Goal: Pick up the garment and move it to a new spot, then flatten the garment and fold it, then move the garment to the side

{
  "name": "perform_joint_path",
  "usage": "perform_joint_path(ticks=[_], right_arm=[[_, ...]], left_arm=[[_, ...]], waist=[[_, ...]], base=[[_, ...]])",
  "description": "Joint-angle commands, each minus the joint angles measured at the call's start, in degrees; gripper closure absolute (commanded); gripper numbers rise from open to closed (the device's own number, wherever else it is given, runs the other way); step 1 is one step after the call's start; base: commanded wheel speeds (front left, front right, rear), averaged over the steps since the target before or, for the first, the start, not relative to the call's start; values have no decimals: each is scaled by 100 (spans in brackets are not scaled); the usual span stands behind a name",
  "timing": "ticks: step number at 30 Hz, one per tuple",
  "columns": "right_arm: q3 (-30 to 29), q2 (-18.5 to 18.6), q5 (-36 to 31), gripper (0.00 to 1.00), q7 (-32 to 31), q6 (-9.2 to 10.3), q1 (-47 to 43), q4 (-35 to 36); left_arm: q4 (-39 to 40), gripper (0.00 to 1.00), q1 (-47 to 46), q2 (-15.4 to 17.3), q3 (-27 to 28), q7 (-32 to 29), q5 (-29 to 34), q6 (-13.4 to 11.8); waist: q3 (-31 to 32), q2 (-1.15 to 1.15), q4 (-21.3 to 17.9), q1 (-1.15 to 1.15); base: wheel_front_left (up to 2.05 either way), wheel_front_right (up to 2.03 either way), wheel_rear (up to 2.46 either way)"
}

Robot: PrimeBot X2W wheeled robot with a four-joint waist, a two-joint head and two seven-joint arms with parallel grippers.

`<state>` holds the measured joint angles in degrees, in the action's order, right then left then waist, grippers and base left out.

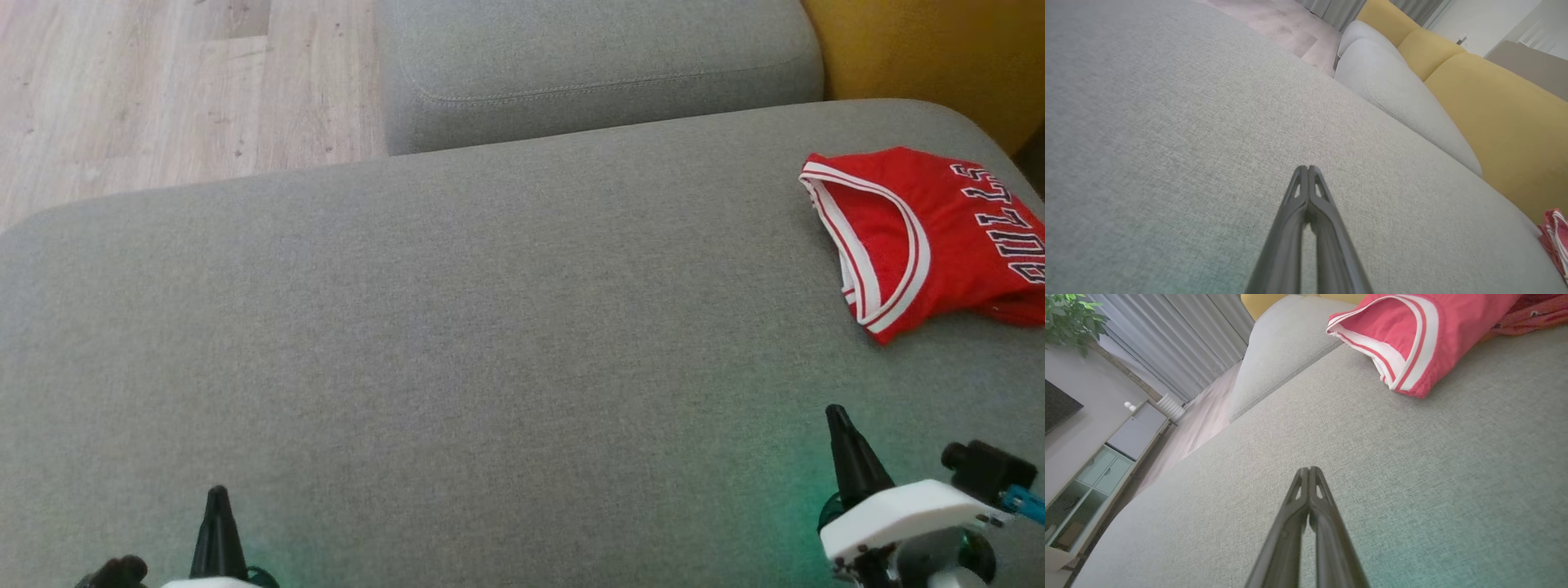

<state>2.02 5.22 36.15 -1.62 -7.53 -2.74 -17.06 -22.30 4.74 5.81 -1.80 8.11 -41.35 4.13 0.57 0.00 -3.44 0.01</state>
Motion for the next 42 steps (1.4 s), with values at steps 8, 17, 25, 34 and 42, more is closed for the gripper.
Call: perform_joint_path(ticks=[8,17,25,34,42], right_arm=[[-90,-23,595,100,-51,2,369,221],[-176,-47,1155,100,-101,2,428,230],[-253,-68,1655,100,-144,2,480,238],[-329,-89,2154,100,-188,2,532,246],[-406,-110,2652,100,-232,3,585,255]], left_arm=[[242,100,-371,-12,183,-138,-528,72],[307,100,-452,-44,256,-287,-1038,102],[365,100,-524,-72,322,-419,-1492,128],[423,100,-596,-100,387,-552,-1946,154],[481,100,-668,-128,452,-683,-2399,181]], waist=[[-7,0,32,0],[-15,0,67,0],[-21,0,98,0],[-28,0,129,0],[-35,0,160,0]], base=[[0,0,0],[0,0,0],[0,0,0],[0,0,0],[0,0,0]])
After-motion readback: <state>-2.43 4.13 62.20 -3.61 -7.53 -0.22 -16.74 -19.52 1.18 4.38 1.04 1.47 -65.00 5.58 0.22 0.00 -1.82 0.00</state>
